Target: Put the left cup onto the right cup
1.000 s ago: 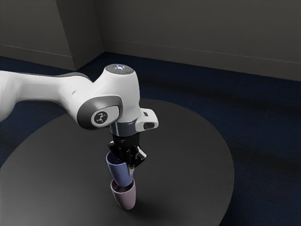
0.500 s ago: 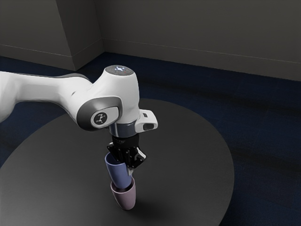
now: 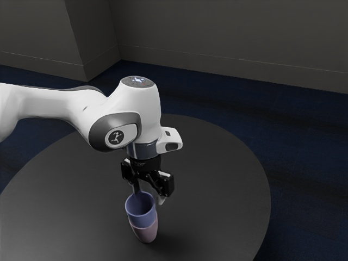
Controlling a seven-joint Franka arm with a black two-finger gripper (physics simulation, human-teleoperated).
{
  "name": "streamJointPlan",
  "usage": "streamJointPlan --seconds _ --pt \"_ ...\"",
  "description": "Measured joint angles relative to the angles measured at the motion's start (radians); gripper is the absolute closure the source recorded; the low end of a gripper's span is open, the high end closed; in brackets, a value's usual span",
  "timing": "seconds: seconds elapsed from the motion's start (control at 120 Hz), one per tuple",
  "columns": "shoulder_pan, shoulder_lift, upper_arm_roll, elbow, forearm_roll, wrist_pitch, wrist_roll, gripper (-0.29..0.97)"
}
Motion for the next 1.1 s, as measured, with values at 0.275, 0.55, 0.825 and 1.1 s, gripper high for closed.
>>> streamJointPlan --seconds 0.275,0.55,0.825,1.1 --pt "0.000 -0.001 0.000 0.000 0.000 -0.001 0.000 0.03" --pt "0.001 -0.009 0.000 0.000 0.000 -0.004 0.001 0.02" --pt "0.001 -0.014 0.002 0.000 0.001 -0.010 0.002 0.02" --pt "0.006 -0.016 0.002 0.003 0.002 -0.014 0.004 0.01"
